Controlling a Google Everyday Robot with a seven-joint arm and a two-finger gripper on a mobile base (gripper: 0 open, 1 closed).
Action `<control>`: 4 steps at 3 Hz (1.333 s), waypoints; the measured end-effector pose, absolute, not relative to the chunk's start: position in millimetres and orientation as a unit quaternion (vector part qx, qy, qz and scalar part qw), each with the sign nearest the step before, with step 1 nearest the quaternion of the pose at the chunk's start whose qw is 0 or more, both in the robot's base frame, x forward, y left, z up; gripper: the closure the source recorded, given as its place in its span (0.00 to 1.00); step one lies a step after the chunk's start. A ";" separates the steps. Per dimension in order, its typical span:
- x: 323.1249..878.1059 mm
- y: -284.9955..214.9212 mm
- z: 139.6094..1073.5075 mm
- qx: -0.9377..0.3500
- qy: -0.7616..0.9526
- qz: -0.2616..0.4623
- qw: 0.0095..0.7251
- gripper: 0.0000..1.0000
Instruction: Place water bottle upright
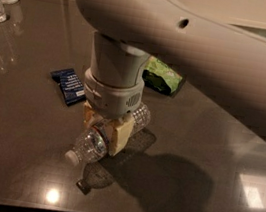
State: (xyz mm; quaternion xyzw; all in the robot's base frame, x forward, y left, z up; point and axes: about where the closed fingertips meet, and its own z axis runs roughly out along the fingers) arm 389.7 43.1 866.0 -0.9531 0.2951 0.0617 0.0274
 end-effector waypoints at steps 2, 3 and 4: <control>423.3 39.2 948.2 -0.886 0.406 0.179 0.136 1.00; 431.3 31.6 984.8 -0.838 0.439 0.242 0.216 1.00; 433.5 23.5 1008.3 -0.785 0.460 0.308 0.277 1.00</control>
Offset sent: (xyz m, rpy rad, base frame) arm 0.0360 -0.0291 0.1488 0.4480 0.3612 -0.4072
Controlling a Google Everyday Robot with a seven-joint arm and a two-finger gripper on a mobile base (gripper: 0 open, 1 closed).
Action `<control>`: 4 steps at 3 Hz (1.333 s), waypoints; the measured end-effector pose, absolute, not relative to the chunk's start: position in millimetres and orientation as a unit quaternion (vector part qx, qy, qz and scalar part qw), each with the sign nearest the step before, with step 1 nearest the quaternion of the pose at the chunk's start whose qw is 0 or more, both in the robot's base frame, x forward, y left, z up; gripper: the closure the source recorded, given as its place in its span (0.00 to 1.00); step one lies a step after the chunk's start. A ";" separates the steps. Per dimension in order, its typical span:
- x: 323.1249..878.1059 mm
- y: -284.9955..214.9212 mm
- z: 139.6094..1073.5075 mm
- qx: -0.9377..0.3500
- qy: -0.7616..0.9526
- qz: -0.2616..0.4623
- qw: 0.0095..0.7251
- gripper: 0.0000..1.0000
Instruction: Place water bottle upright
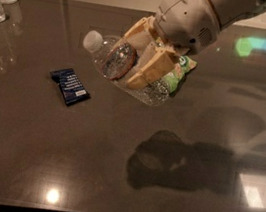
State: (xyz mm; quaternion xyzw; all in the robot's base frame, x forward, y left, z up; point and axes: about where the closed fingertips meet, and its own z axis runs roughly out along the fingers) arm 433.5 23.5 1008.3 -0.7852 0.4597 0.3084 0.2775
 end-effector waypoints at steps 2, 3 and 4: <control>433.7 4.1 1022.1 -0.689 0.470 0.426 0.350 1.00; 434.3 -7.0 1022.0 -0.648 0.466 0.465 0.382 1.00; 435.4 -17.3 1015.8 -0.616 0.460 0.485 0.416 1.00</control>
Offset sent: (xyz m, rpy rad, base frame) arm 0.0024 -0.0450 0.0133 0.4192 0.3073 -0.1277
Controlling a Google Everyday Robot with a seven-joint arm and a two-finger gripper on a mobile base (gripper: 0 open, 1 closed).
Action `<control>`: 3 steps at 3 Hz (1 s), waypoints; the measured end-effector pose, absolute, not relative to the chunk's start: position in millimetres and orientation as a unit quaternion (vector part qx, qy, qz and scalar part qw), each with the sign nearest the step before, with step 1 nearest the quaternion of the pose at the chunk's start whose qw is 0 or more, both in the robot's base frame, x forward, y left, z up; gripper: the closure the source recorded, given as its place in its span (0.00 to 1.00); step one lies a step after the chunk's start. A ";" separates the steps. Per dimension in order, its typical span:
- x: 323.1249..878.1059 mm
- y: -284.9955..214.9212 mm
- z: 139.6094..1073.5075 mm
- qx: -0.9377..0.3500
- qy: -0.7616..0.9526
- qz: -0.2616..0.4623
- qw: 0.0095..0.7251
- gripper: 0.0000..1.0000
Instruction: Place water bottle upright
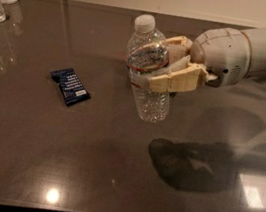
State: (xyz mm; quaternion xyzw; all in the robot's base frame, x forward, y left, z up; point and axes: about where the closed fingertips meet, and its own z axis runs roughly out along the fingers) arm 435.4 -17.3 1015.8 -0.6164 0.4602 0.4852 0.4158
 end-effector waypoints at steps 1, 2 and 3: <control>438.1 -25.2 1005.0 -0.595 0.460 0.491 0.441 1.00; 442.3 -31.7 989.2 -0.577 0.472 0.490 0.451 1.00; 447.3 -36.6 976.3 -0.562 0.482 0.493 0.458 1.00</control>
Offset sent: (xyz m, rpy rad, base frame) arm 0.0141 -0.0278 -0.0494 0.0829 0.0499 -0.1382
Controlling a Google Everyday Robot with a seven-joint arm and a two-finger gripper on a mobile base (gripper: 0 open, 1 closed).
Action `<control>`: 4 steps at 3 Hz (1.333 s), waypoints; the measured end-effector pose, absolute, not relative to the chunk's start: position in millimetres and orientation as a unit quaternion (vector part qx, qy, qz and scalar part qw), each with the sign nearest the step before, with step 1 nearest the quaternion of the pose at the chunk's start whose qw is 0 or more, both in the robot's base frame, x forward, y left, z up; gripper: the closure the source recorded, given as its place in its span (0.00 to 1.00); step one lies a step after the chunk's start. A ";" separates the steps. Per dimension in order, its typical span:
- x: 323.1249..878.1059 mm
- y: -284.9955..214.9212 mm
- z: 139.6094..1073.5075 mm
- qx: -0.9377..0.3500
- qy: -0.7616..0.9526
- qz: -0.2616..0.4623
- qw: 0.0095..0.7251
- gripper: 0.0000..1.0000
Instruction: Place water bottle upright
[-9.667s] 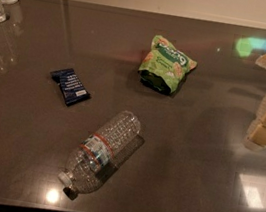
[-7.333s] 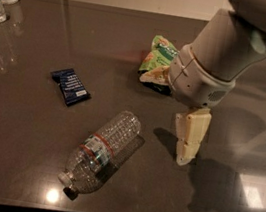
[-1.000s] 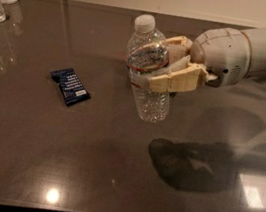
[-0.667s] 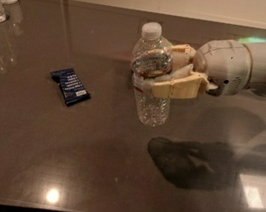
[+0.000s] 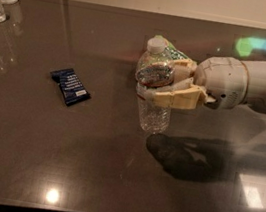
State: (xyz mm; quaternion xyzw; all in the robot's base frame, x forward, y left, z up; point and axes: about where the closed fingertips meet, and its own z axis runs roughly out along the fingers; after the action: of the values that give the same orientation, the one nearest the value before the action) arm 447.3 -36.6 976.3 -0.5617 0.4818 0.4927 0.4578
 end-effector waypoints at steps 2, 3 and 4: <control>452.2 -45.5 957.5 -0.541 0.482 0.499 0.475 1.00; 452.4 -48.7 947.0 -0.532 0.475 0.509 0.482 1.00; 452.9 -50.5 940.0 -0.528 0.473 0.515 0.482 1.00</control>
Offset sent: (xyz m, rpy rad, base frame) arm 0.0074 -0.0182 -0.0311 0.0826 0.0053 -0.0475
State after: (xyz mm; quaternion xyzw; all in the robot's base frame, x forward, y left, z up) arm 452.9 -50.5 940.0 -0.5277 0.4731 0.5148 0.4824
